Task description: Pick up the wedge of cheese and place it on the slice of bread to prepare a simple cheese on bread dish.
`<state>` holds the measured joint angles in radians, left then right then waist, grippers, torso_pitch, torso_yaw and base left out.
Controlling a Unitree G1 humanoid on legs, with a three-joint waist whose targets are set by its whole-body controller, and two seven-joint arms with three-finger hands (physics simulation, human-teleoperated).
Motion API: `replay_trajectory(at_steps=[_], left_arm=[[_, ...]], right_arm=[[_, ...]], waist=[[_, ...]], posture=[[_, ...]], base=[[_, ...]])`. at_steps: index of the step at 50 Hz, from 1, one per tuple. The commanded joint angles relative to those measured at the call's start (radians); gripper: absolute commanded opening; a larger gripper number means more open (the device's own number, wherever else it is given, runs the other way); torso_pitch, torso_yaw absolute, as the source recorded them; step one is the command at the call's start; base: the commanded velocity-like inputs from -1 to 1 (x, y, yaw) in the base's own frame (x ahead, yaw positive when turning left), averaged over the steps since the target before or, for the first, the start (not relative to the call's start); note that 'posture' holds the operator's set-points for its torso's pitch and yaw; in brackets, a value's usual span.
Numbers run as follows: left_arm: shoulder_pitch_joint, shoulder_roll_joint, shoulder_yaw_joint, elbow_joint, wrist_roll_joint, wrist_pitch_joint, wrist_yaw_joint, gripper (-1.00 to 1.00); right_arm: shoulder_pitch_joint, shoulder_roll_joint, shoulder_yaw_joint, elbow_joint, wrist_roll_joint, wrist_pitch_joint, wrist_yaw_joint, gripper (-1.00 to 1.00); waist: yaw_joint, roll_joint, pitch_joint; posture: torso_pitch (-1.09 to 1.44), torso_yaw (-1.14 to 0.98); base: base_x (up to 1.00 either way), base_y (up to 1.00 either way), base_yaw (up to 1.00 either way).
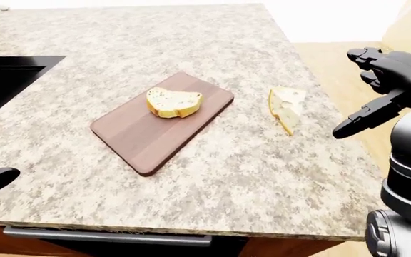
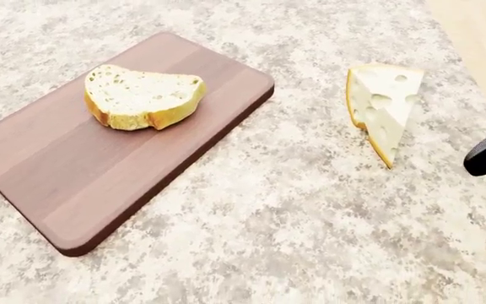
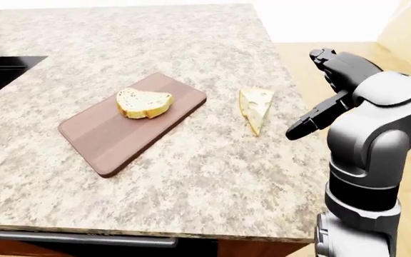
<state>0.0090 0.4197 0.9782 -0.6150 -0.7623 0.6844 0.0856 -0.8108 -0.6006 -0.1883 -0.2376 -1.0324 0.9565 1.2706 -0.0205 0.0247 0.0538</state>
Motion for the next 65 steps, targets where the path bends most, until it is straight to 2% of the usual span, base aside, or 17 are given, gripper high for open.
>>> replay_trajectory(at_steps=[1, 14, 33, 50, 65], left_arm=[[-0.011, 0.021, 0.014, -0.027, 0.000, -0.031, -0.006, 1.00], [-0.011, 0.020, 0.013, -0.018, 0.003, -0.034, -0.011, 1.00], [-0.011, 0.022, 0.015, -0.005, 0.004, -0.040, -0.013, 1.00], [-0.010, 0.021, 0.015, -0.010, 0.002, -0.037, -0.011, 1.00], [-0.008, 0.021, 0.016, -0.005, 0.001, -0.040, -0.012, 1.00]], right_arm=[[-0.042, -0.002, -0.005, -0.014, -0.027, -0.022, -0.004, 1.00], [-0.108, 0.078, 0.029, 0.065, -0.087, -0.072, -0.012, 1.00], [-0.134, 0.117, 0.049, 0.150, -0.150, -0.136, 0.024, 1.00], [-0.168, 0.122, 0.056, 0.276, -0.156, -0.202, -0.028, 1.00], [-0.231, 0.173, 0.090, 0.399, -0.160, -0.220, -0.101, 1.00]], waist=[[0.003, 0.002, -0.017], [0.003, 0.009, -0.017], [0.003, 0.011, -0.020], [0.003, 0.015, -0.020], [0.002, 0.019, -0.019]], posture=[[0.00, 0.00], [0.00, 0.00], [0.00, 0.00], [0.00, 0.00], [0.00, 0.00]], base=[[0.00, 0.00, 0.00], [0.00, 0.00, 0.00], [0.00, 0.00, 0.00], [0.00, 0.00, 0.00], [0.00, 0.00, 0.00]])
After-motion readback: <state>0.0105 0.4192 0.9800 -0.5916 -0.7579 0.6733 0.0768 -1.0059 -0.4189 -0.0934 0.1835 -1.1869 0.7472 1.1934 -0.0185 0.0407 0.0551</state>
